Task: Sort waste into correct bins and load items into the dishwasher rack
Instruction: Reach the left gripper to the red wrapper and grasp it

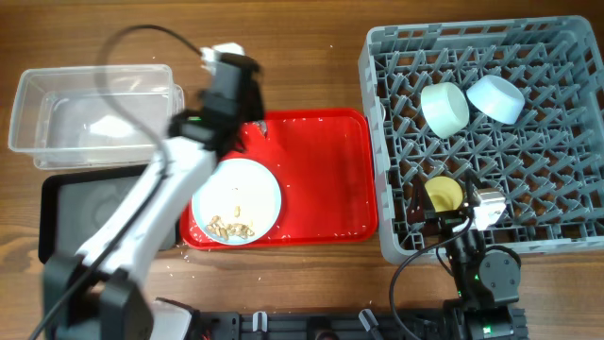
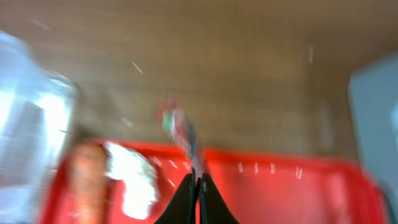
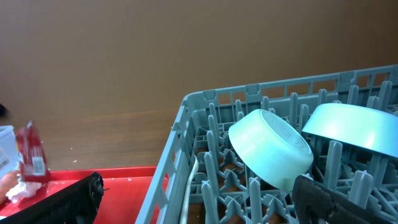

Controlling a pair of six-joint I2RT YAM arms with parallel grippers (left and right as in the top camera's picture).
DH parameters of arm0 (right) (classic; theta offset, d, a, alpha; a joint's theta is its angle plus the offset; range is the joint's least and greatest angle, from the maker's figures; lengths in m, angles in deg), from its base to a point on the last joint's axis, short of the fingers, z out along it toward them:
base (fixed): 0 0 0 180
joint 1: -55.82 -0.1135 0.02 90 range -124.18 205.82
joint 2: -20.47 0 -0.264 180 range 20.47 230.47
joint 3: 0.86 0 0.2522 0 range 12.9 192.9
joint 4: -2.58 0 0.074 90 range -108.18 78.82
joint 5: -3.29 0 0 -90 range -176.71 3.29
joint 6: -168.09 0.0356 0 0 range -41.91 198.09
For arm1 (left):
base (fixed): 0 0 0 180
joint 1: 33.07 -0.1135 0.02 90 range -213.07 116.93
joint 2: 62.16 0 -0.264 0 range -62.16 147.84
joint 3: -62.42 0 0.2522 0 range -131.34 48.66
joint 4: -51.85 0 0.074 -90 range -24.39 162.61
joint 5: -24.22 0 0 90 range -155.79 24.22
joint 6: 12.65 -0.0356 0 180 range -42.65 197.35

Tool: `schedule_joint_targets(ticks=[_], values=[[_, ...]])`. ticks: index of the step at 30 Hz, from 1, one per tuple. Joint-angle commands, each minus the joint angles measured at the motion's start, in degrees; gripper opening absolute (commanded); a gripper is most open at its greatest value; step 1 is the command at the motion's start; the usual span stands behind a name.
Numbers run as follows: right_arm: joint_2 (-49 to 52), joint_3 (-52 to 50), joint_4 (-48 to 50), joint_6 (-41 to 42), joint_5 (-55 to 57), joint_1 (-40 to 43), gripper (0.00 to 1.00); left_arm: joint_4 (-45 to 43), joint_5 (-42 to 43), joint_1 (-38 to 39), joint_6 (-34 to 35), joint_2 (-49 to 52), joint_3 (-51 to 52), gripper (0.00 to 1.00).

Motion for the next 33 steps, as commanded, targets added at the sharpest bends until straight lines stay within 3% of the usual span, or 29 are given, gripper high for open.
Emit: schedule_joint_targets(ticks=[1, 6, 9, 10, 11, 12, 16, 20, 25, 27, 28, 29, 31, 33], values=[[-0.35, -0.15, 0.2, 0.42, -1.07, 0.39, 1.0, 1.29, -0.76, -11.08, 1.18, -0.5, -0.2, 0.04], [-0.35, -0.15, 0.17, 0.42, -1.07, 0.39, 1.0, -2.95, 2.64, -26.49, 2.21, 1.84, -0.2, 0.04], [-0.35, -0.15, 0.2, 0.42, -1.07, 0.39, 1.0, -2.47, 24.57, -30.08, -1.25, 1.88, -0.2, 0.04], [-0.35, -0.15, 0.2, 0.42, -1.07, 0.39, 1.0, -1.99, 30.64, -28.83, -2.14, 1.88, -0.2, 0.11], [-0.35, -0.15, 0.2, 0.44, -1.07, 0.39, 1.0, -1.46, 31.26, -27.04, -2.16, 1.88, -0.2, 0.26], [-0.35, -0.15, 0.2, 0.42, -1.07, 0.39, 1.0, -0.44, 30.21, -24.68, -2.4, 1.9, -0.2, 0.34], [-0.35, -0.15, 0.2, 0.42, -1.07, 0.39, 1.0, 4.46, 15.37, -14.4, 1.88, 3.3, -0.15, 0.49], [-0.35, -0.15, 0.2, 0.44, -1.07, 0.39, 1.0, 4.74, 12.52, -8.59, 9.88, 9.79, -0.15, 0.48], [-0.35, -0.15, 0.2, 0.44, -1.07, 0.39, 1.0, 0.57, 14.21, -6.75, 12.63, 17.16, -0.15, 0.47], [-0.35, -0.15, 0.2, 0.42, -1.07, 0.39, 1.0, -0.48, 14.03, -6.95, 12.79, 18.91, -0.15, 0.36], [-0.35, -0.15, 0.2, 0.42, -1.07, 0.39, 1.0, -1.18, 14.03, -6.97, 12.76, 19.02, -0.15, 0.21], [-0.35, -0.15, 0.2, 0.42, -1.07, 0.39, 1.0, -1.75, 14.05, -6.97, 12.79, 18.99, -0.15, 0.14], [-0.35, -0.15, 0.2, 0.42, -1.07, 0.39, 1.0, -2.97, 14.88, -6.97, 12.79, 18.38, -0.17, 0.06], [-0.35, -0.15, 0.17, 0.42, -1.07, 0.39, 1.0, -3.15, 16.22, -6.97, 12.76, 17.14, -0.22, 0.04]])
